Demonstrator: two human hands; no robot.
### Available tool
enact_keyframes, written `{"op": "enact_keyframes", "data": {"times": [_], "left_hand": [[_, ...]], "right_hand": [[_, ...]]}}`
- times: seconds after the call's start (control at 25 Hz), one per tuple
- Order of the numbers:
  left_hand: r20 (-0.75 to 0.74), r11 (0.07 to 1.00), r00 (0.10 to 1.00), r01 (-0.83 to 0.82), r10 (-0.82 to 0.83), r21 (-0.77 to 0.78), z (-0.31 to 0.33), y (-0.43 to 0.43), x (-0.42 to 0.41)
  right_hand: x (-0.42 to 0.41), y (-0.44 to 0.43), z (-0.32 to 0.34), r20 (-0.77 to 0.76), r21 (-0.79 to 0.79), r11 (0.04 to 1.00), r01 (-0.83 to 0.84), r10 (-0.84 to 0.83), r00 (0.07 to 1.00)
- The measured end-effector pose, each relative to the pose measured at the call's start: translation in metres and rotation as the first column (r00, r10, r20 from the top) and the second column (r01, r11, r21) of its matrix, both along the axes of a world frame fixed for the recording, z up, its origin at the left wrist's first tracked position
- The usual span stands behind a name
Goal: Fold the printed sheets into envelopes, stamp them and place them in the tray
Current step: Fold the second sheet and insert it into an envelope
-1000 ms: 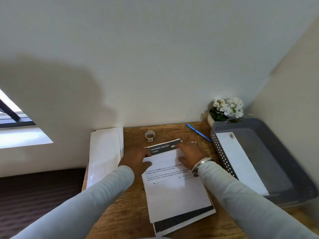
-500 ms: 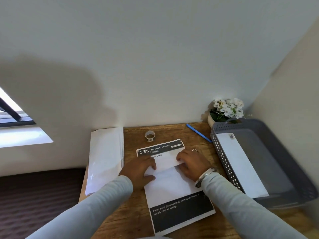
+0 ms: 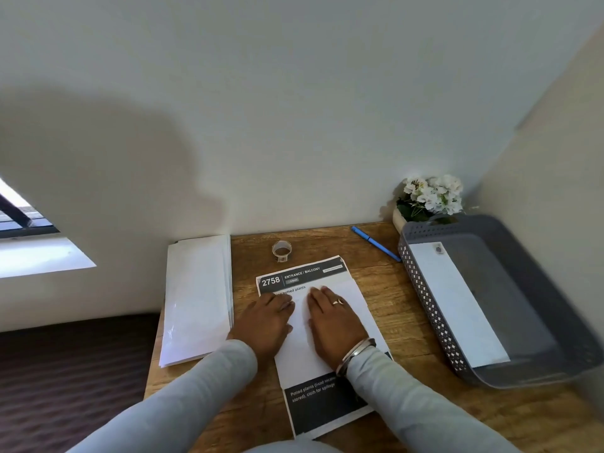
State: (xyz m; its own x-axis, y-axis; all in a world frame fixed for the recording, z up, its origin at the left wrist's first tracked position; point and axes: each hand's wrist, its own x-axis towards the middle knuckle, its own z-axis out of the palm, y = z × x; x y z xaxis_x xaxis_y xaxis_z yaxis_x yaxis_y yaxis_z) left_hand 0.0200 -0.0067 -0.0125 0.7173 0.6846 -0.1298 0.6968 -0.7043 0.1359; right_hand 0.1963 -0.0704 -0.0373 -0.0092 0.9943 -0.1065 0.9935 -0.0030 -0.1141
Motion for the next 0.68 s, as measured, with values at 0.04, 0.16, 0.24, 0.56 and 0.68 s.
{"op": "enact_keyframes", "data": {"times": [0.04, 0.16, 0.24, 0.56, 0.68], "left_hand": [[0.005, 1.0, 1.0, -0.014, 0.014, -0.011, -0.001, 0.0, 0.001], [-0.016, 1.0, 1.0, -0.012, 0.011, -0.006, 0.002, 0.0, 0.001], [-0.018, 0.999, 1.0, -0.014, 0.013, -0.032, 0.002, 0.0, 0.001], [-0.112, 0.994, 0.994, 0.012, 0.0, 0.104, 0.004, 0.003, 0.041], [-0.15, 0.991, 0.988, 0.056, -0.038, 0.119, 0.008, 0.009, 0.063]], "right_hand": [[-0.006, 0.001, -0.001, -0.001, -0.014, 1.0, -0.012, 0.012, 1.0], [0.008, 0.001, 0.003, 0.013, -0.019, 1.0, 0.004, -0.004, 1.0], [0.037, -0.003, 0.008, 0.027, 0.002, 0.995, 0.1, -0.1, 0.995], [0.069, -0.009, 0.016, 0.032, -0.028, 0.978, 0.209, -0.208, 0.978], [0.07, -0.01, 0.018, 0.019, -0.046, 0.976, 0.215, -0.214, 0.977]]}}
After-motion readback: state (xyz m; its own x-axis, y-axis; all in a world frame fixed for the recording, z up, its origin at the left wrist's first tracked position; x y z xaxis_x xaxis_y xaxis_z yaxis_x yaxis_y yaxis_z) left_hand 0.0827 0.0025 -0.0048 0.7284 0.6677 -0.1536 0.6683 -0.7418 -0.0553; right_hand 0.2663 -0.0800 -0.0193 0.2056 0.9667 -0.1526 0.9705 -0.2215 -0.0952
